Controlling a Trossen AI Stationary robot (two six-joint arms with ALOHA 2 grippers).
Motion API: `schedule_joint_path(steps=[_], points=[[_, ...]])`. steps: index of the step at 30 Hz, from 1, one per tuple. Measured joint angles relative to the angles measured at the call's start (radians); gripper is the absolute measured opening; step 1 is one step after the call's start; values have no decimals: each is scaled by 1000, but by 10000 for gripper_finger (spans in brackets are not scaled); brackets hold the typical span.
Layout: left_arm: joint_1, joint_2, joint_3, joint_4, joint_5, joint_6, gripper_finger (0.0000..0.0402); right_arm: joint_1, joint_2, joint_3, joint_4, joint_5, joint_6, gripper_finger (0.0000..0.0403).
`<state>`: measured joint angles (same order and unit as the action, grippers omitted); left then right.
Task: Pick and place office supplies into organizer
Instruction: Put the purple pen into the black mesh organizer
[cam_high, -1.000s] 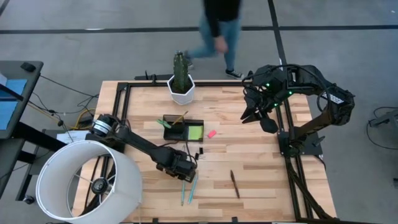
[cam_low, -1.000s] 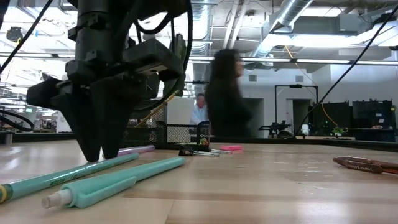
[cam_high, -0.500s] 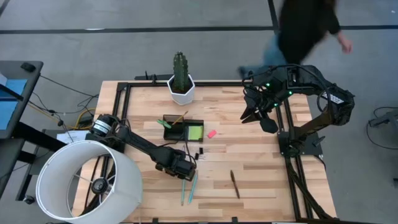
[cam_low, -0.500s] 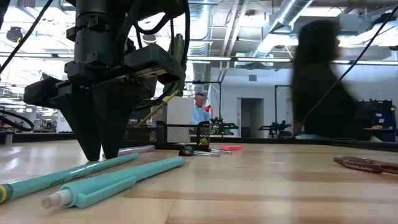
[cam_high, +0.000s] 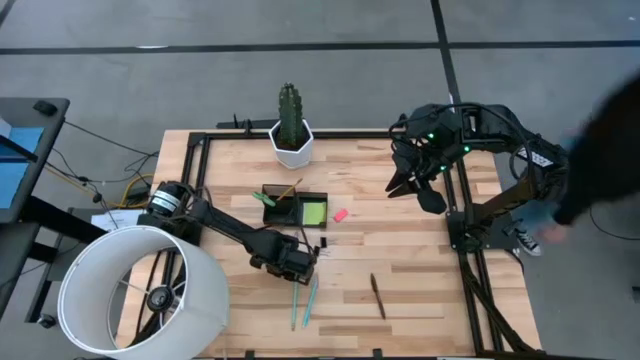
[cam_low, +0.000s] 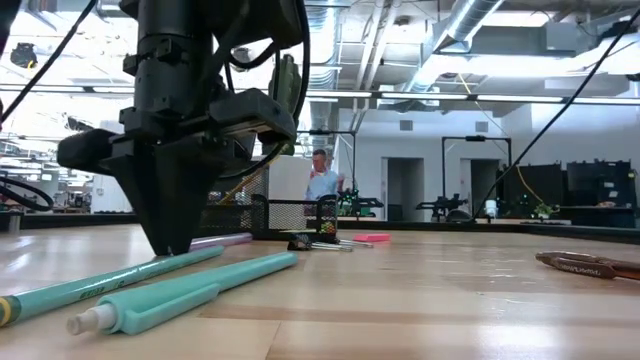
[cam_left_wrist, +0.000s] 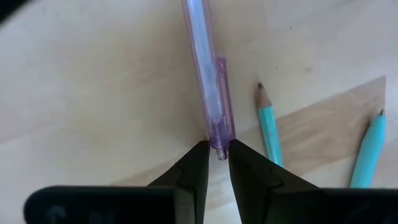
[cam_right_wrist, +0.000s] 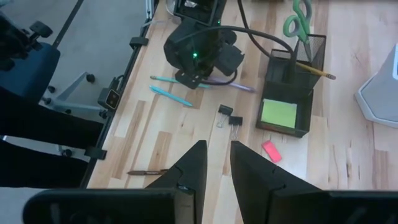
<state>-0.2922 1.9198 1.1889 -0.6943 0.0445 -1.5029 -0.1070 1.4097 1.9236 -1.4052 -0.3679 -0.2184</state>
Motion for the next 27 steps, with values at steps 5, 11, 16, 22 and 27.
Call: schedule_joint_path(steps=[5,11,16,22,27], points=[[11,0,0,-6,-6,44,56,0,0,0,0,0,0,64],[11,0,0,-29,-13,135,17,0,0,0,0,0,0,64],[14,2,10,-41,18,204,7,0,0,0,0,0,0,64],[3,12,192,-297,19,304,2,0,0,0,0,0,1,64],[-1,7,454,-717,-49,346,1,0,0,0,0,0,0,64]])
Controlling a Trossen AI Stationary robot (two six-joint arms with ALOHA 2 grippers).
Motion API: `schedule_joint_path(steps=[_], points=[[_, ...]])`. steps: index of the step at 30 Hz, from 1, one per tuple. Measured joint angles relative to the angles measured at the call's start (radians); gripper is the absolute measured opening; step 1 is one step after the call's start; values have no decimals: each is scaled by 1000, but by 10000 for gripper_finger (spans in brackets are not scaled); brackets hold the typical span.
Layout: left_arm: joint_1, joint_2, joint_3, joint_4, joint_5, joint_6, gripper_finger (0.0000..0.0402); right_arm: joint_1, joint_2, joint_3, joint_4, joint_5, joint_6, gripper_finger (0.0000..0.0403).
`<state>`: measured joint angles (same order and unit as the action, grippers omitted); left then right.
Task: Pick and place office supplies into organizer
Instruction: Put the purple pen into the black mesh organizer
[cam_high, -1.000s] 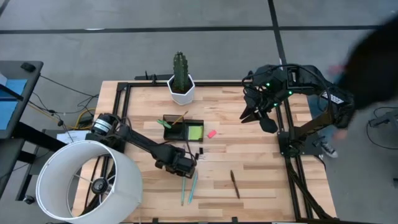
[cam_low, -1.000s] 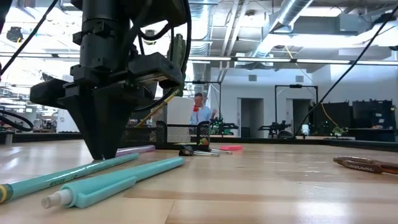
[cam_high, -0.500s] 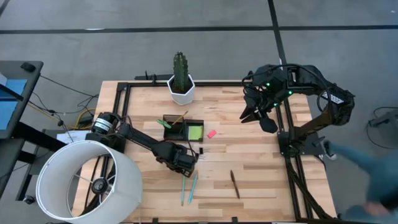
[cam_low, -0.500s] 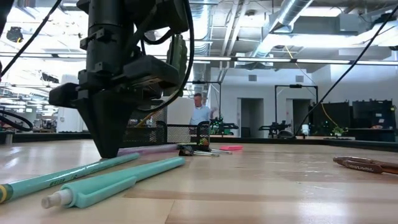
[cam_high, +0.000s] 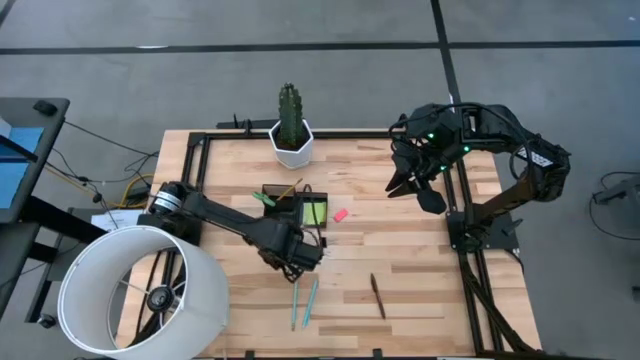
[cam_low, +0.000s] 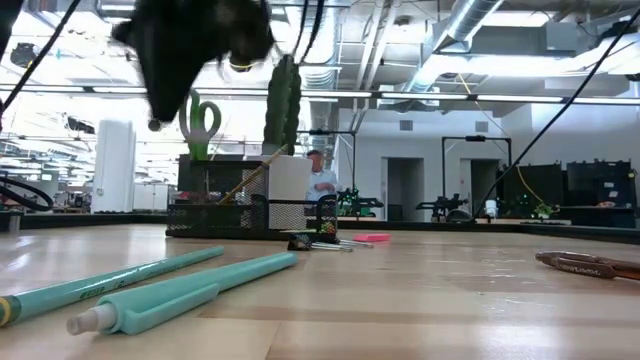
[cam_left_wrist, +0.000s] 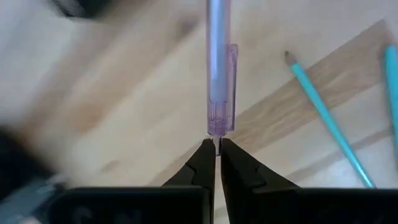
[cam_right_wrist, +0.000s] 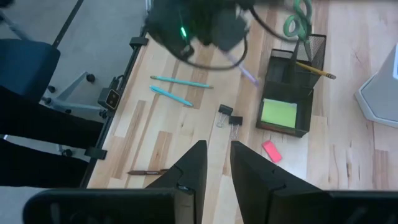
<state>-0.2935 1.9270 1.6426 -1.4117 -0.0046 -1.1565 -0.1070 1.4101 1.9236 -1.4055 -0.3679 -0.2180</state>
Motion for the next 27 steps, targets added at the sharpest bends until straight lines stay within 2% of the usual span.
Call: schedule_joint_path(steps=[3,8,12,20,24,27], points=[[4,-2,174,-175,-68,32,1,0,0,0,0,0,0,64],[43,-55,321,-162,-163,173,0,0,0,0,-2,0,0,64],[113,-78,357,-160,-193,229,0,2,0,0,-2,0,0,64],[301,-148,335,-158,-182,511,0,2,0,0,-13,0,8,64],[412,-258,261,-162,-173,579,0,2,0,0,-42,0,8,64],[492,-377,159,-159,-120,569,0,2,0,0,-52,0,8,64]])
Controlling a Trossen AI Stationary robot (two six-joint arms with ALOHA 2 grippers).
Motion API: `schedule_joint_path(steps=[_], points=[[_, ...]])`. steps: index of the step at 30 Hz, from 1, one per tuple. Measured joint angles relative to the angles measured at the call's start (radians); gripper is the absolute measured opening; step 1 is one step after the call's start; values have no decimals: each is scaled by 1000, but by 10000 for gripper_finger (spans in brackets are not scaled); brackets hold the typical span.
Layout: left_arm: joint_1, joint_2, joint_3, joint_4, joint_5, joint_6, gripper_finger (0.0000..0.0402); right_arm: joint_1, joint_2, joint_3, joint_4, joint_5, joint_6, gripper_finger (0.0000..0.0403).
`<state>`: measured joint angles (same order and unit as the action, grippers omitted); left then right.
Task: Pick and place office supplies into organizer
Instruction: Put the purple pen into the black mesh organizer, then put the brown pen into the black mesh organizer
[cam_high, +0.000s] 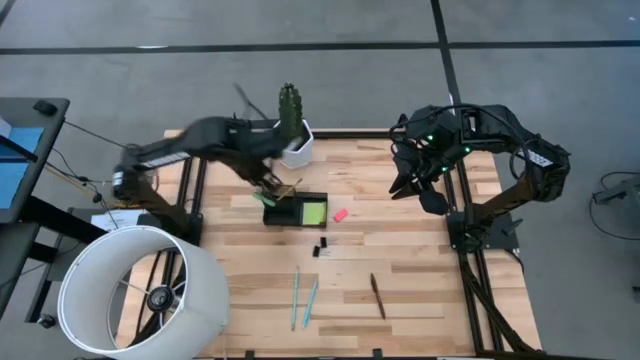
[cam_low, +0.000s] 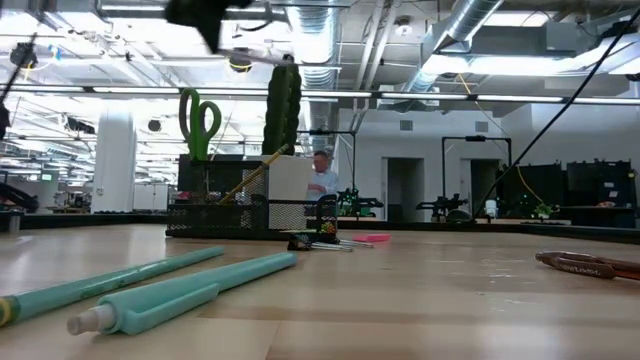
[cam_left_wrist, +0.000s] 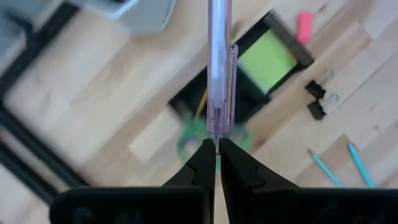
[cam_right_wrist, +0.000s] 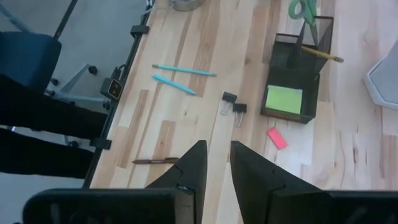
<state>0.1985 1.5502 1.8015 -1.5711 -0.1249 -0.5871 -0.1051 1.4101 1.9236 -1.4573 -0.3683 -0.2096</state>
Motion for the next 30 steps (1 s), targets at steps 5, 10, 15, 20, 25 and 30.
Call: schedule_joint_path(steps=[5,10,15,20,25,30], points=[[83,-159,-198,-5,318,-117,0,0,0,0,-1,0,-2,64],[81,-180,-262,1,525,-133,0,-2,4,0,5,2,-8,64],[102,-136,-263,27,728,-157,0,-2,4,0,46,3,-8,64],[148,-91,-264,3,1000,-210,3,-2,4,0,52,3,-8,64],[214,-49,-264,2,1106,-266,3,-1,4,0,52,2,-8,64],[265,-33,-262,55,1084,-259,2,-1,4,0,45,3,-8,64]])
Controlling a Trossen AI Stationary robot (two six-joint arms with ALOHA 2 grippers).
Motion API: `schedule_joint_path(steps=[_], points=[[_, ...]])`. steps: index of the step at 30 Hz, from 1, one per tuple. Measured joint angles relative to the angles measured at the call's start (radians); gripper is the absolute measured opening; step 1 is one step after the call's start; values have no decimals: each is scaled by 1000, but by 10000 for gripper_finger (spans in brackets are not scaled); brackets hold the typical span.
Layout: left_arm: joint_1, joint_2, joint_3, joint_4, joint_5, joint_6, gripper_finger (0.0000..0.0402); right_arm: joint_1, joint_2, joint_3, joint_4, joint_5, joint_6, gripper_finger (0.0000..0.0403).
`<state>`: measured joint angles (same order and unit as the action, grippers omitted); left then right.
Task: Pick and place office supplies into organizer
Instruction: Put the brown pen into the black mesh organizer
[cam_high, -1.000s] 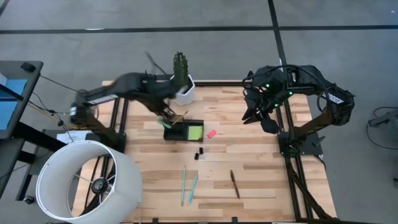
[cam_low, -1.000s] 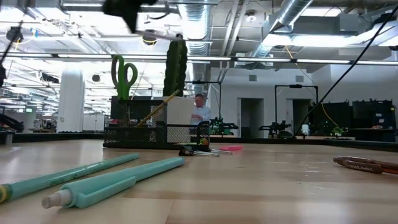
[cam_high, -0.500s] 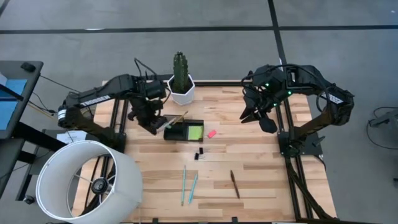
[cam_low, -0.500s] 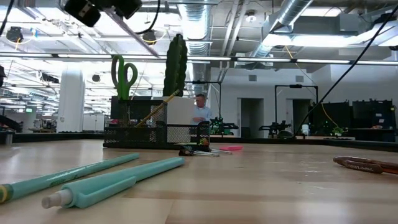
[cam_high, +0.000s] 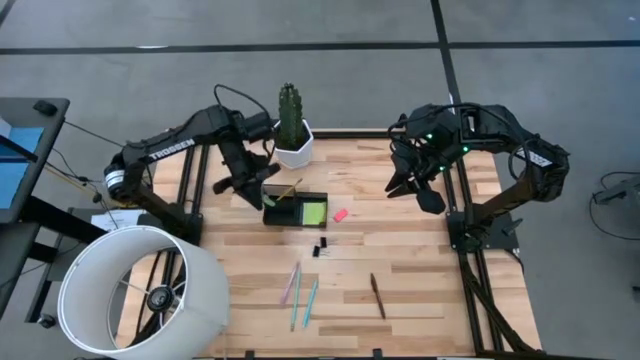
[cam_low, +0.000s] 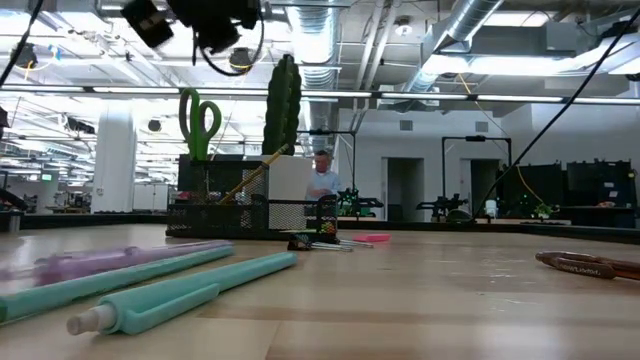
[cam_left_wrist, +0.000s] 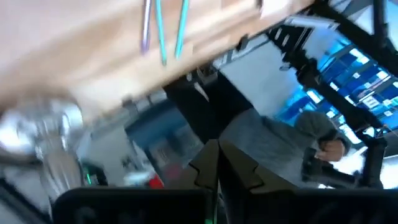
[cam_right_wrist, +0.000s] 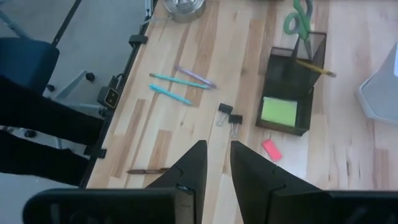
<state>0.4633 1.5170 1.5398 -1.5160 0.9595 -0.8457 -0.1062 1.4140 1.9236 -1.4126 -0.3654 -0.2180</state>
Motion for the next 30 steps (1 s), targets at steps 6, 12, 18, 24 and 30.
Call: schedule_joint_path(steps=[6,12,18,24,30], points=[[-73,2,0,160,-298,109,1,-14,-15,0,-125,-2,-27,64],[-248,2,0,365,-629,175,0,-27,-62,0,-89,-134,-121,64],[-400,-6,53,503,-800,144,0,-169,-161,-5,-86,-235,-173,64],[-549,-18,169,472,-1074,292,0,-356,-357,-331,143,-580,-303,64],[-625,-21,175,474,-1206,229,0,-428,-548,-845,608,-720,-150,64]])
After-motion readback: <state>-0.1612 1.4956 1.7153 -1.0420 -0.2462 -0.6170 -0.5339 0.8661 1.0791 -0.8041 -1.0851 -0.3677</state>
